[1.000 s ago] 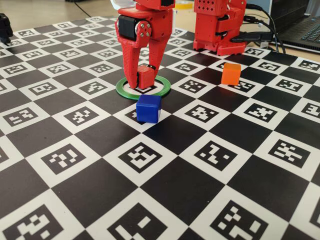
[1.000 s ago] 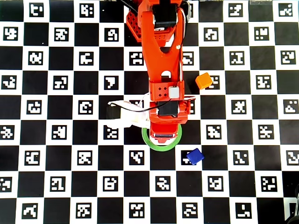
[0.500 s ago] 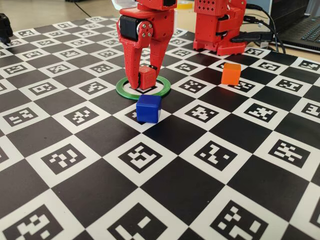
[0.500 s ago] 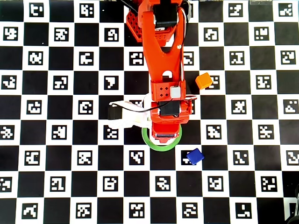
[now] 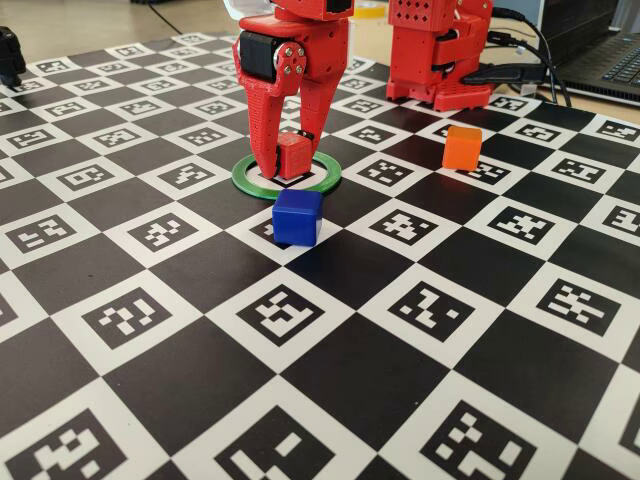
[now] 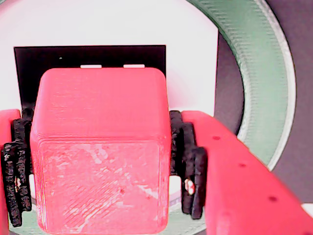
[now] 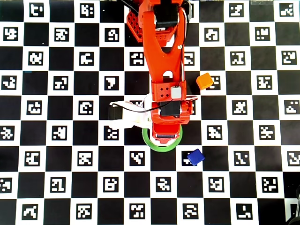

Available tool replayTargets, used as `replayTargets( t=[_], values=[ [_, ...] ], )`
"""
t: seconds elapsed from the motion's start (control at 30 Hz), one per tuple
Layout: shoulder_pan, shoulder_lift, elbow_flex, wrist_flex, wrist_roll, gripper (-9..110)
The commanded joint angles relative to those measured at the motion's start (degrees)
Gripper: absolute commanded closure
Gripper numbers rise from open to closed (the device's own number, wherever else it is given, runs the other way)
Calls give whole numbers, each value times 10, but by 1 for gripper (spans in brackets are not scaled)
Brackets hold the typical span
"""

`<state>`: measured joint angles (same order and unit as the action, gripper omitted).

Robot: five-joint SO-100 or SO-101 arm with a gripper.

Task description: Grab the red cube then put it in the green circle then put the blue cube on top and finally the orange cube on top

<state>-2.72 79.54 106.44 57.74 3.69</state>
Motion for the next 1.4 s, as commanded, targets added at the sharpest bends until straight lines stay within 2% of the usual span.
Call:
replayTargets(
  t=[0.0, 0.67, 1.0, 1.37],
  values=[
    [-2, 12, -4, 0, 0, 76],
    [19, 33, -11, 22, 5, 60],
    [27, 68, -96, 112, 11, 55],
    [26, 83, -206, 208, -2, 55]
  ],
)
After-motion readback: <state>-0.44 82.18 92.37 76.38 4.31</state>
